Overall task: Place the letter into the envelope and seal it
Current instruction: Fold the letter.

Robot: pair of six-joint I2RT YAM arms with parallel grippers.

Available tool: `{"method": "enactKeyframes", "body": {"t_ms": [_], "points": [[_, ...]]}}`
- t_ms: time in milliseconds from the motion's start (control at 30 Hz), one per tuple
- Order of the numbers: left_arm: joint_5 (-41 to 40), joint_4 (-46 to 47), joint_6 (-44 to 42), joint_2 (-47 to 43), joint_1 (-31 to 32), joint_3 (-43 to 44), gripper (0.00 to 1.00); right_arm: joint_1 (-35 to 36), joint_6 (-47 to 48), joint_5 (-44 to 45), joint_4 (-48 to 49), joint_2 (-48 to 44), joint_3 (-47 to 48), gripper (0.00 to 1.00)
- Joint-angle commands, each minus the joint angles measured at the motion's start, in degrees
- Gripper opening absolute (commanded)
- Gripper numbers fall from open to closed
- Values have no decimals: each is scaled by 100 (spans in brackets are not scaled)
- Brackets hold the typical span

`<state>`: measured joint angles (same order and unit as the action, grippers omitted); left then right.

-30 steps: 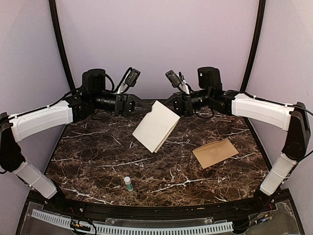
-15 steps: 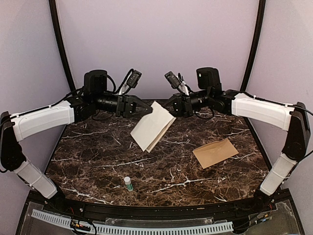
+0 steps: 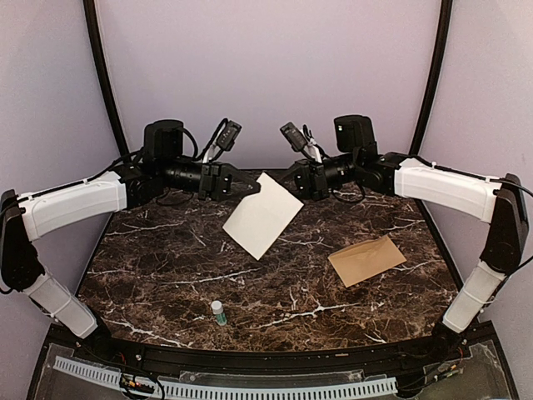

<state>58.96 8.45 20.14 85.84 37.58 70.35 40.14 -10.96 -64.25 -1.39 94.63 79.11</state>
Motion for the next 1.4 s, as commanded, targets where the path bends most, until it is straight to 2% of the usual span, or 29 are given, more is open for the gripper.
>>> {"method": "enactKeyframes", "body": {"t_ms": [0,200,367,567,800,1000,1133,1367], "points": [[46,-27,-69,-15,32,-10,9,55,84,55,-26,51,177,0],[50,-19,-72,-15,39,-12,0,55,103,85,-62,37,177,0],[70,9,-72,-43,34,-25,0,52,120,168,-98,14,160,2],[-32,-22,-215,-181,36,-60,0,-109,12,407,95,-277,-142,30],[-192,-471,-635,-314,29,-22,0,-522,-185,624,398,-790,-637,65],[-289,-802,-869,-318,30,-61,0,-680,-245,849,398,-1068,-763,78],[-329,-1053,-911,-232,36,-56,0,-467,-150,999,202,-930,-522,79],[-276,-987,-860,-115,33,-39,0,166,3,975,-114,-277,-3,58]]}}
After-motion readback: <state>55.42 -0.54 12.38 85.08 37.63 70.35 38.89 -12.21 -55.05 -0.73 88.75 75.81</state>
